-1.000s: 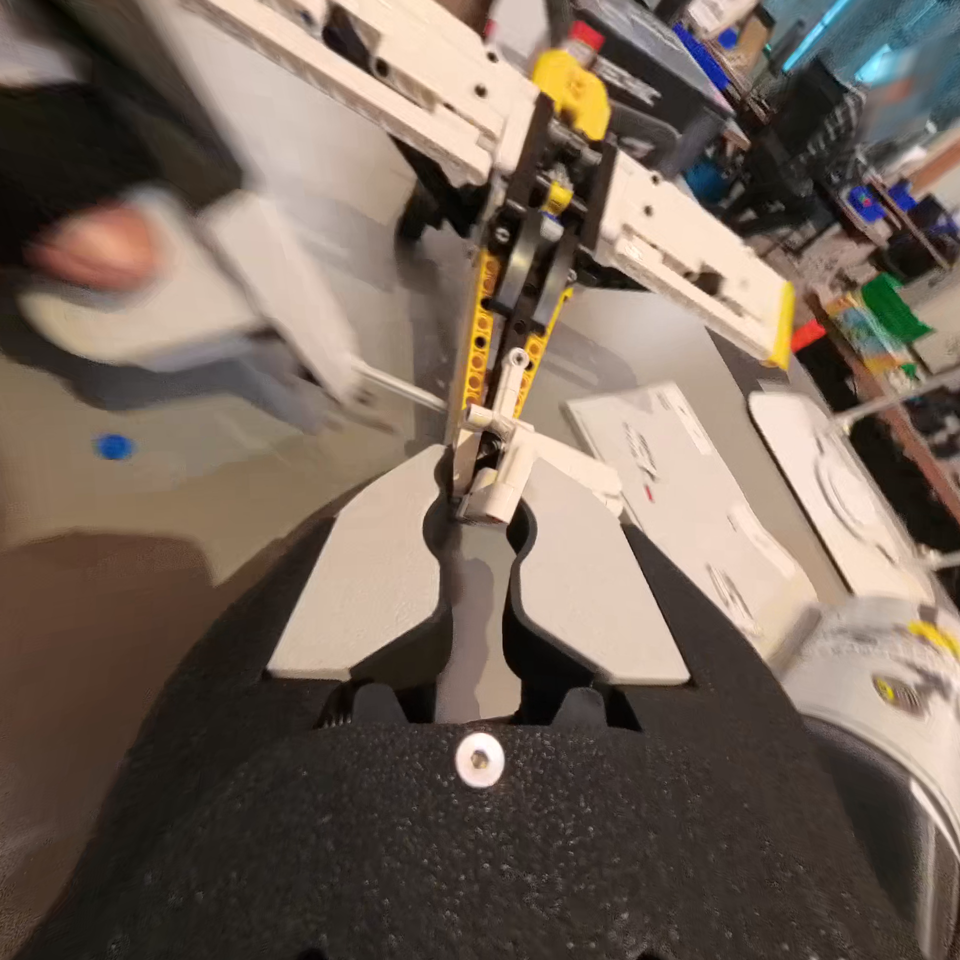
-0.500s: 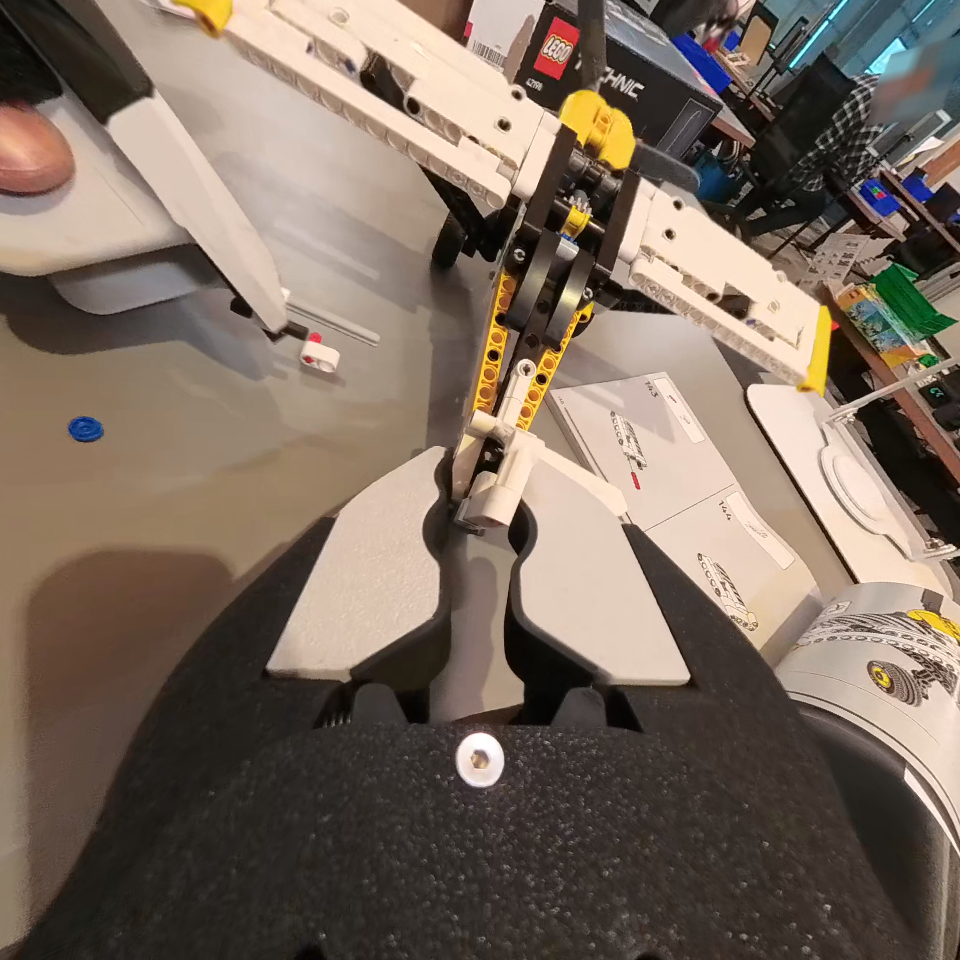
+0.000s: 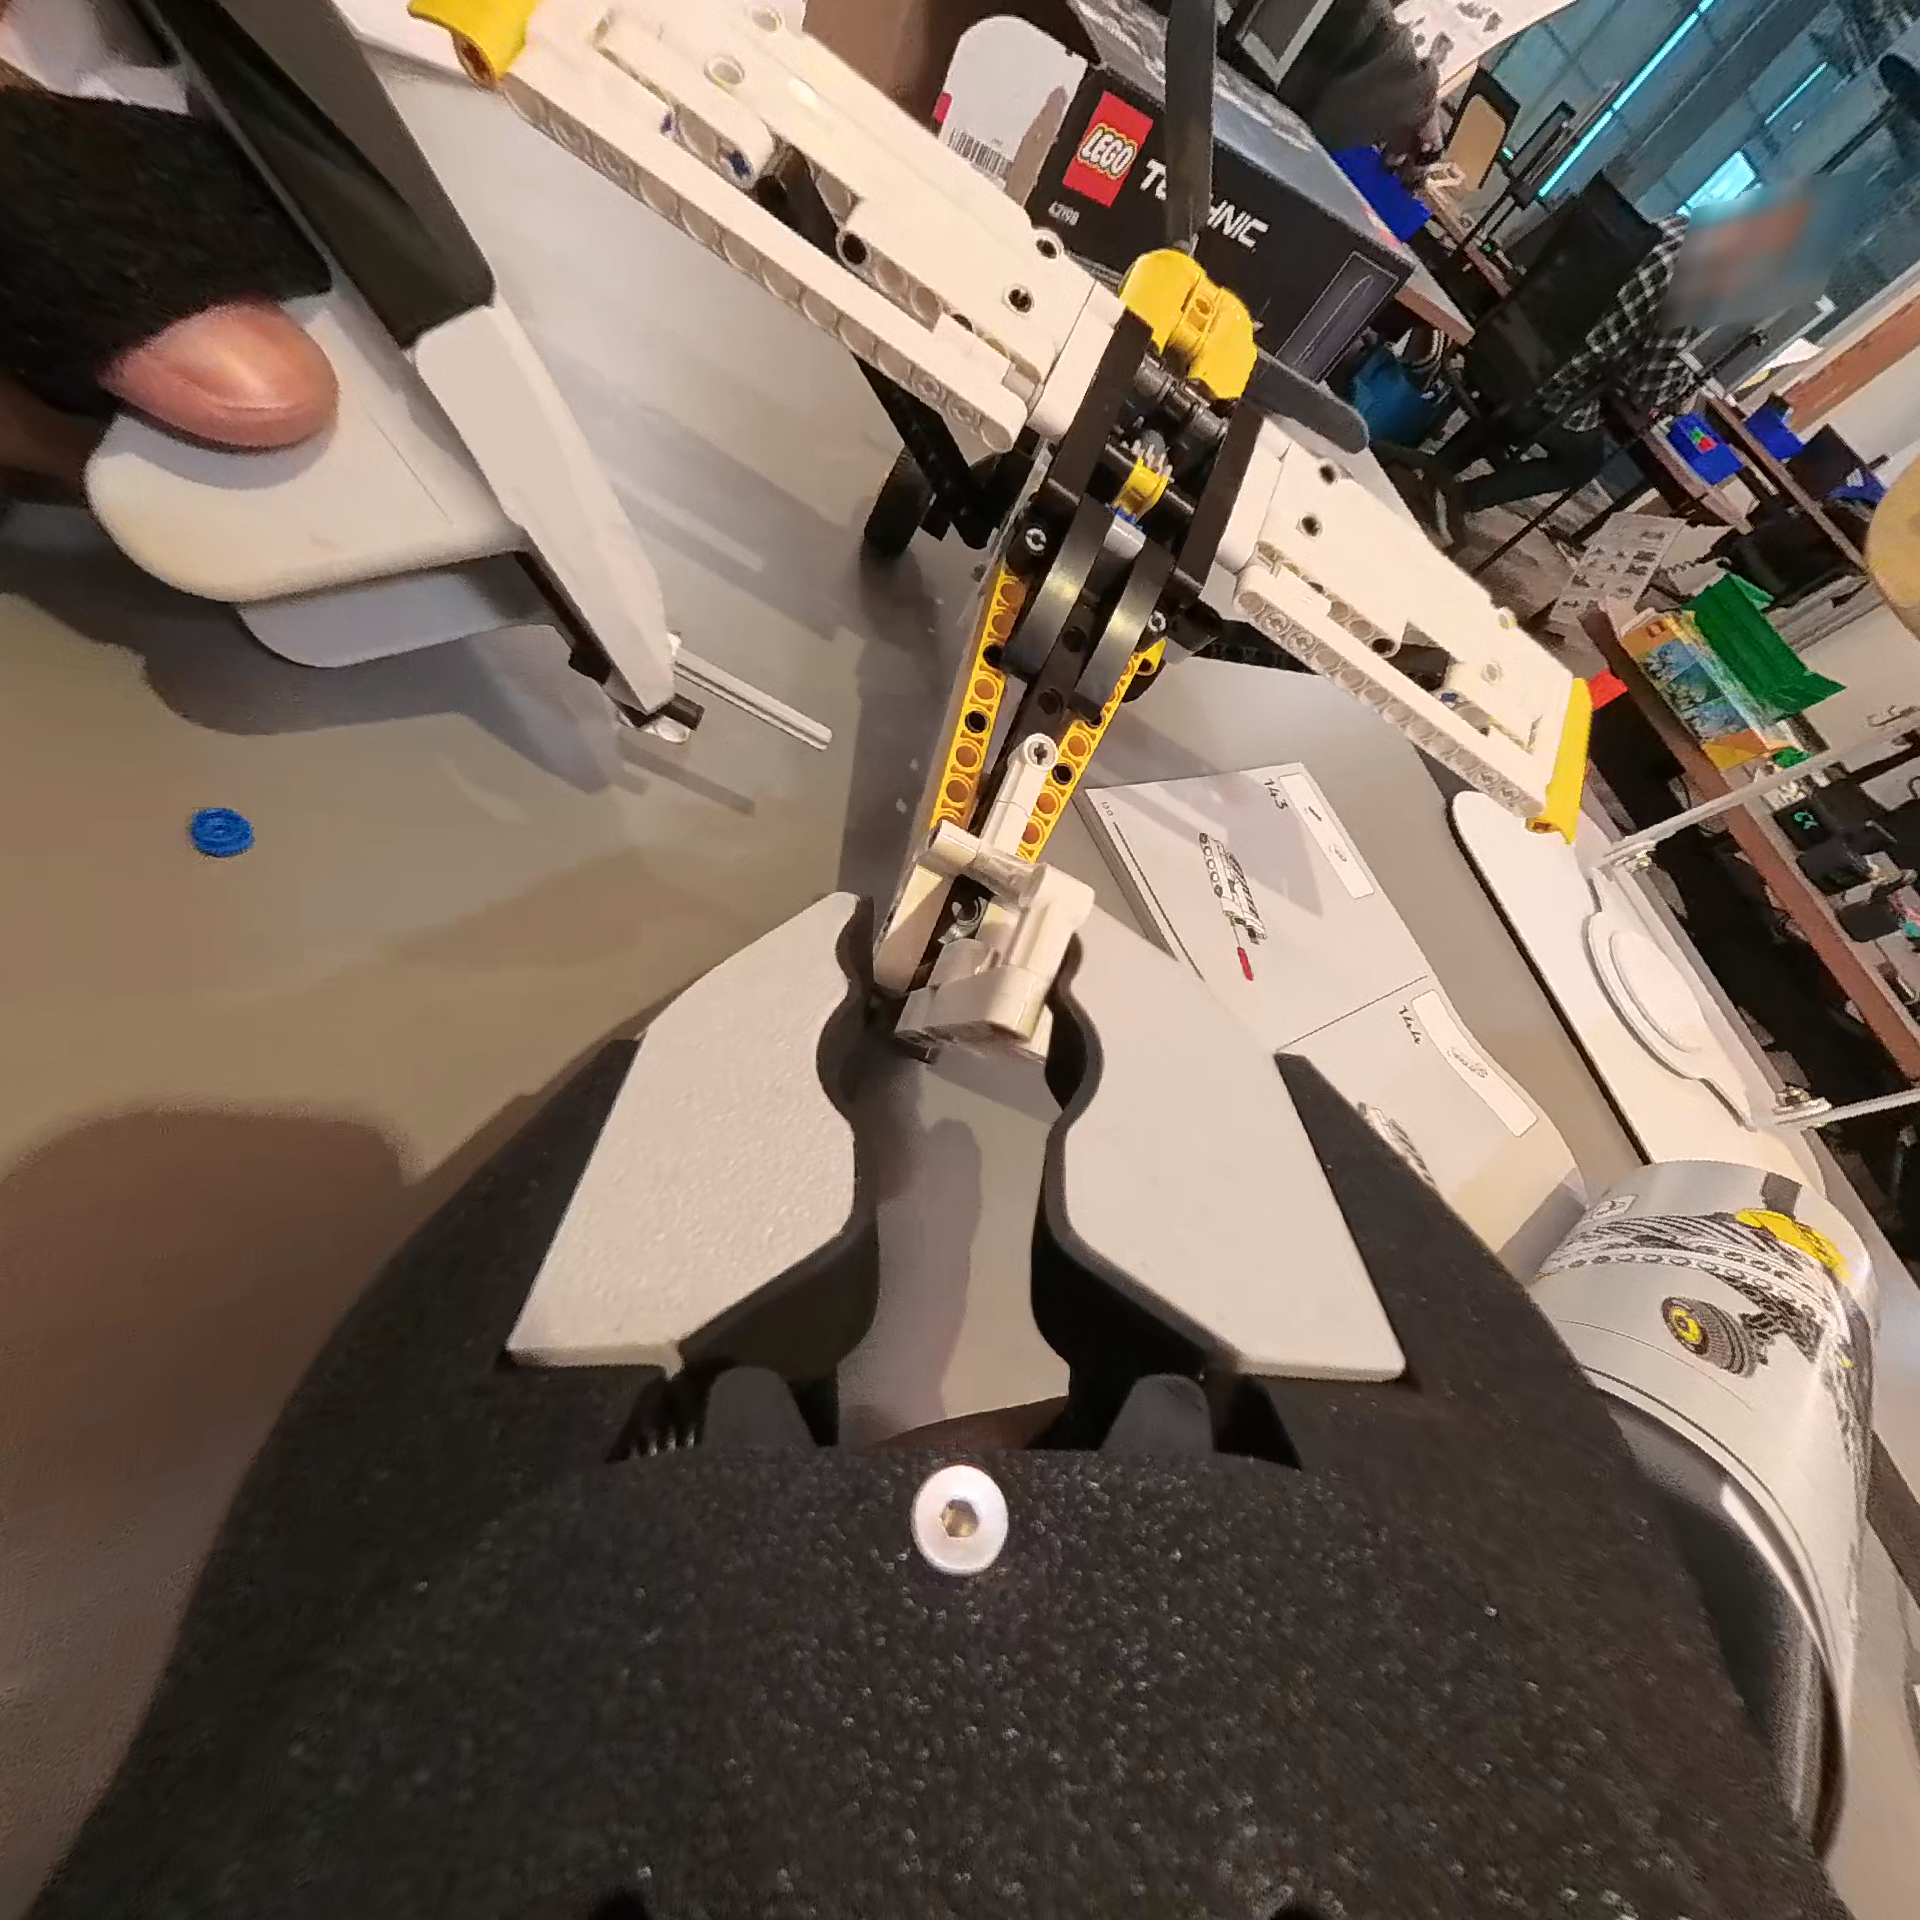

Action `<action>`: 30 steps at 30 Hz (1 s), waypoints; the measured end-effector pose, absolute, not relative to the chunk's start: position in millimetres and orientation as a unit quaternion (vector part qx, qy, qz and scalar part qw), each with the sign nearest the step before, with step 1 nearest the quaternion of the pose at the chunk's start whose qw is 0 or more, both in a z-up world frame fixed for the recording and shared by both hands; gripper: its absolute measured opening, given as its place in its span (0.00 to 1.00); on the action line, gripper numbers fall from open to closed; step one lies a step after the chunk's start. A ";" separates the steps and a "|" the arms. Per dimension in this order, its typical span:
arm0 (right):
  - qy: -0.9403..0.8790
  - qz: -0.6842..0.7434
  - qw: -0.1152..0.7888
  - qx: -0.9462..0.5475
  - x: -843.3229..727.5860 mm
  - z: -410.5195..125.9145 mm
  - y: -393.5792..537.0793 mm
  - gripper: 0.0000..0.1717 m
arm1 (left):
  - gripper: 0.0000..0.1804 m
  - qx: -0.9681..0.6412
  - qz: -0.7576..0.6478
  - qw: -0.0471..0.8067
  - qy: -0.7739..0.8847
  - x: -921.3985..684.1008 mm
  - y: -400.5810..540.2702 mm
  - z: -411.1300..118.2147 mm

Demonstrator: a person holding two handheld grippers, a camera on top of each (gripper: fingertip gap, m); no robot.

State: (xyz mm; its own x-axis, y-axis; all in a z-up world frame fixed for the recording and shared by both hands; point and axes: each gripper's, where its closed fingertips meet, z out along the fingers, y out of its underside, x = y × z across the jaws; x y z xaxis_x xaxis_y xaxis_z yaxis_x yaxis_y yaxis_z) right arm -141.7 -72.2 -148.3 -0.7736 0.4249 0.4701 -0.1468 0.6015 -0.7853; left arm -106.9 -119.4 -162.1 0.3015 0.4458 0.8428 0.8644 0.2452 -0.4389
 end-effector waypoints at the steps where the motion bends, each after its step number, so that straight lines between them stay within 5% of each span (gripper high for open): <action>1: -0.834 0.437 0.327 -0.082 -140.9 -148.0 -71.6 0.19 | 0.04 -0.586 -0.189 0.555 -0.559 -106.5 -118.7 -162.1; 30: -0.854 0.418 0.304 -0.054 -147.0 -150.1 -44.0 0.25 | 0.05 -0.613 -0.172 0.561 -0.529 -111.0 -93.5 -157.8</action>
